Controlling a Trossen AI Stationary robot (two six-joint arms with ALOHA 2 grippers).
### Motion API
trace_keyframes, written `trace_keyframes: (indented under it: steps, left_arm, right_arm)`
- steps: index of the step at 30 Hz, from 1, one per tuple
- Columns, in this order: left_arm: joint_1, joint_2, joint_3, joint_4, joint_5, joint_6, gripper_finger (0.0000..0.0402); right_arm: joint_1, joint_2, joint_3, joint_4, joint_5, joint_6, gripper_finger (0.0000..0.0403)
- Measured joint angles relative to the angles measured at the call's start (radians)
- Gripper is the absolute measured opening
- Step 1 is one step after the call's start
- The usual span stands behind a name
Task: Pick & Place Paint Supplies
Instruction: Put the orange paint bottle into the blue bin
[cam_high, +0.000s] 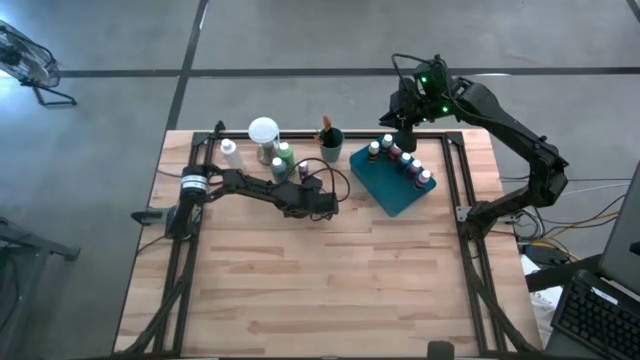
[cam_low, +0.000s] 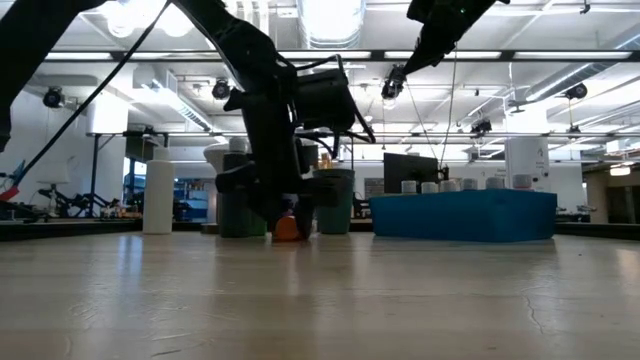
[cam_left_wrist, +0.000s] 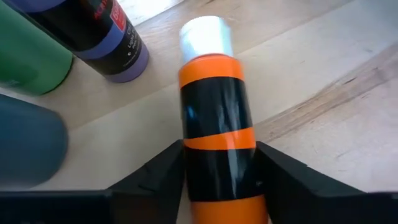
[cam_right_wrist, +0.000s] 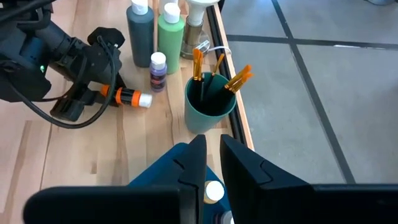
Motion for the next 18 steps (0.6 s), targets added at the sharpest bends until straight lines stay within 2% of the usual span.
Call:
trace_keyframes:
  steps: [7, 18]
  left_arm:
    - [-0.008, 0.000, 0.001, -0.002, 0.024, 0.030, 0.0134]
    - [-0.072, -0.031, -0.004, -0.015, 0.000, 0.156, 0.0126]
  right_arm:
    - [0.000, 0.000, 0.000, -0.002, 0.000, 0.000, 0.0040]
    - [0.000, 0.000, 0.000, -0.047, 0.000, -0.003, 0.0069]
